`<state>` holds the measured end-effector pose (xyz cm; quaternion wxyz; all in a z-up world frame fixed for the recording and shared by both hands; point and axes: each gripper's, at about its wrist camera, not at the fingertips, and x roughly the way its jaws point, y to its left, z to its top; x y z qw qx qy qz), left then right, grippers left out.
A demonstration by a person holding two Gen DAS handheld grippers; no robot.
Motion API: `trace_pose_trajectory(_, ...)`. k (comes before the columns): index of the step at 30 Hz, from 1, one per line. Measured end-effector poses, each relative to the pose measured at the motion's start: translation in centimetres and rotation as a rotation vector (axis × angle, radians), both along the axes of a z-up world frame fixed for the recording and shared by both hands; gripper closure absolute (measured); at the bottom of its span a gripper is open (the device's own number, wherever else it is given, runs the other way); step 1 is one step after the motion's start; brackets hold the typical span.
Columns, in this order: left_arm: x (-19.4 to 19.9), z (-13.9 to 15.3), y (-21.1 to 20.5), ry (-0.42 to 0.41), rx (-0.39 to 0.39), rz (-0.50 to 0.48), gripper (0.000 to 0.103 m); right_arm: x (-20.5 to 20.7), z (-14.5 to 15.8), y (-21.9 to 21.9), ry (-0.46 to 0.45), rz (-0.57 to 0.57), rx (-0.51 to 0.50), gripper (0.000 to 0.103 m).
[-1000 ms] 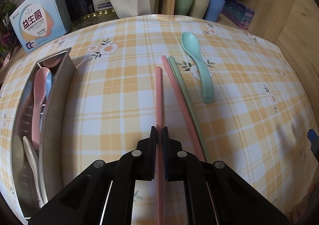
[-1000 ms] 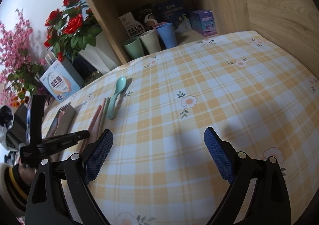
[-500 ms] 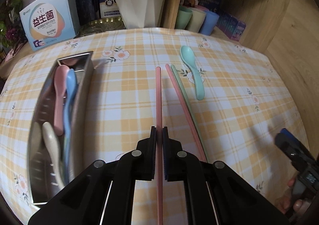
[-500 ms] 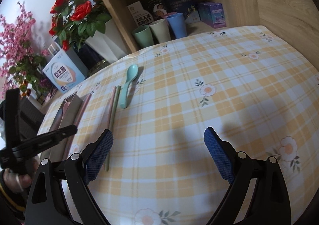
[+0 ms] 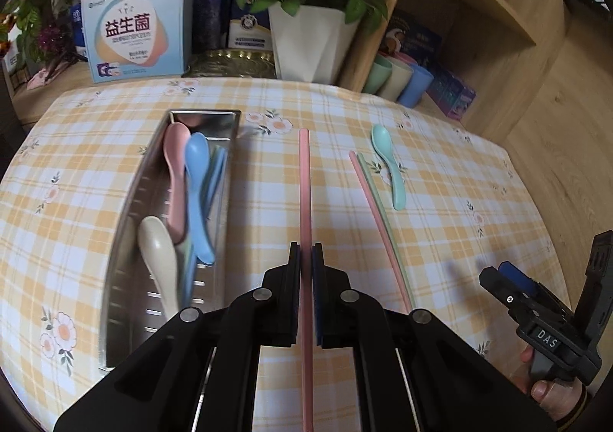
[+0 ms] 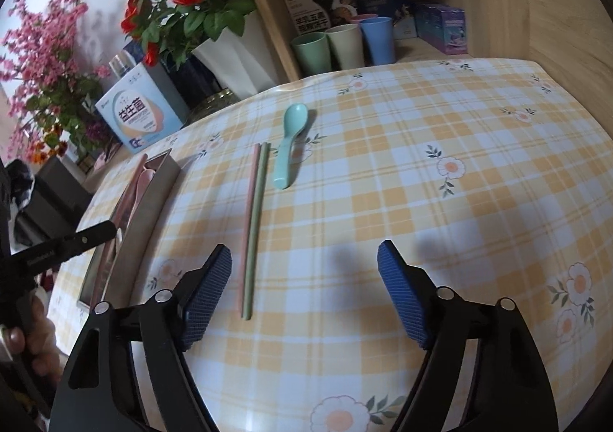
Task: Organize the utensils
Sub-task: 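Reach the left gripper to the pink chopstick and close on it, then grasp the mint-green spoon with the right gripper while the left lifts the pink chopstick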
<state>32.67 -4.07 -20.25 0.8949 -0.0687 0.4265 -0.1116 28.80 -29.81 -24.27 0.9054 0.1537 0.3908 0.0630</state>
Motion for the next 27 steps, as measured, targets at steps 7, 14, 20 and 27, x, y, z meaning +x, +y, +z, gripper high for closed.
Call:
trace_pose_trajectory(7, -0.6, 0.9, 1.5, -0.034, -0.017, 0.012, 0.097, 2.4, 0.3, 0.6, 0.010, 0.048, 0.015, 0.066)
trace_pose_trajectory(14, -1.2, 1.1, 4.1, -0.041, -0.021, 0.061, 0.097, 9.3, -0.4, 2.0, 0.039, 0.082, -0.059, 0.072)
trace_pose_trajectory(20, -1.5, 1.4, 6.1, -0.055, -0.020, 0.113, 0.097, 14.7, -1.5, 2.5, 0.101, 0.060, -0.039, 0.072)
trace_pose_trajectory(27, -1.5, 1.5, 7.9, -0.065, -0.014, 0.157, 0.097, 17.8, -3.1, 3.2, 0.175, -0.011, -0.010, 0.072)
